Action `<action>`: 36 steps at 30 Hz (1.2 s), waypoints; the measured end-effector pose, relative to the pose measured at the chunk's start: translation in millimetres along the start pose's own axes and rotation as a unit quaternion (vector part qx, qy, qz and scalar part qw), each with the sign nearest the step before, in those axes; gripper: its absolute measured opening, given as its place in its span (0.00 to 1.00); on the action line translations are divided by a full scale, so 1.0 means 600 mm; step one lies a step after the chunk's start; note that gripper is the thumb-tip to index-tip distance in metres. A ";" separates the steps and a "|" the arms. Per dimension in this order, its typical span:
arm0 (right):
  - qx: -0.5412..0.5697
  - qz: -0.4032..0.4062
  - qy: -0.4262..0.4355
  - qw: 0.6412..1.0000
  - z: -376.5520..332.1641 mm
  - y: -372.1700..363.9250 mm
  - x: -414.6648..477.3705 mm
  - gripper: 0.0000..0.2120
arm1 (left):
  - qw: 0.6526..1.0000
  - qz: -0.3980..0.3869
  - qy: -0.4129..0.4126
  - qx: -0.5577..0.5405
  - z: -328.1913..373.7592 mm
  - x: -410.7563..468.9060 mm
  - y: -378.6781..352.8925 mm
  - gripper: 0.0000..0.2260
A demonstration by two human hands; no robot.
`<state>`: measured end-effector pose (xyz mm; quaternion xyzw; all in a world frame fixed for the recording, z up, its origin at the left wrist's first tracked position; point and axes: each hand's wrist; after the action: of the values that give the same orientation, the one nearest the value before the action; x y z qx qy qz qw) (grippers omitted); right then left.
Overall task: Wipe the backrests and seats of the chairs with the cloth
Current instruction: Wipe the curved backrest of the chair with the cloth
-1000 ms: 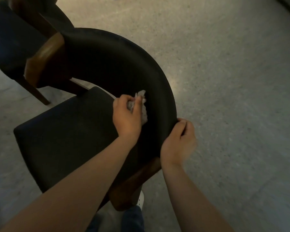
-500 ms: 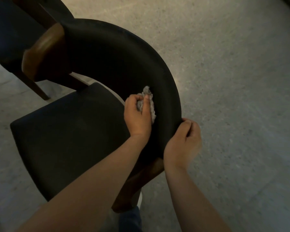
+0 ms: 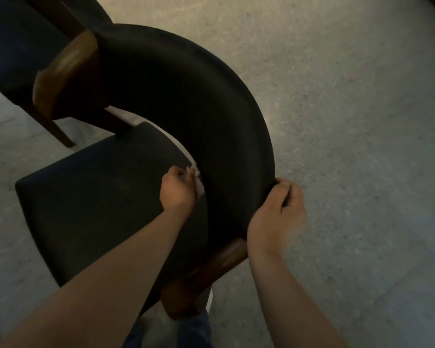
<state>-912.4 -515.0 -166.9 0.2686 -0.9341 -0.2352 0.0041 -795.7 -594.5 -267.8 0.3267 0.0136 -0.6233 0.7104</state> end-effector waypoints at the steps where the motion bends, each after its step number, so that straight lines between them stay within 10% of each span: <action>1: 0.000 -0.004 -0.006 1.000 0.000 0.001 0.000 0.14 | 0.999 0.010 -0.036 -0.006 0.013 -0.007 0.010 0.04; 11: -0.026 -0.038 -0.090 0.995 -0.020 -0.003 0.035 0.20 | 0.893 0.016 -0.449 0.008 0.221 -0.076 0.027 0.05; 28: -0.073 0.004 -0.034 0.997 -0.012 -0.019 0.040 0.22 | 0.911 0.144 -0.381 0.066 0.207 -0.055 -0.036 0.07; 36: -0.071 -0.015 -0.044 0.996 -0.008 -0.018 0.041 0.21 | 0.969 0.116 -0.210 0.050 0.111 -0.044 -0.030 0.05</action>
<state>-927.3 -537.2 -170.3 0.2711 -0.9101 -0.3126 -0.0213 -843.3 -603.4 -212.4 0.2227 -0.2051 -0.5908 0.7479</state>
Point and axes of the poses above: each hand's wrist, its own x-axis towards the middle knuckle, its own y-axis out of the back of the hand, z = x × y, and after that the axes turned 10 degrees about -y, right-handed
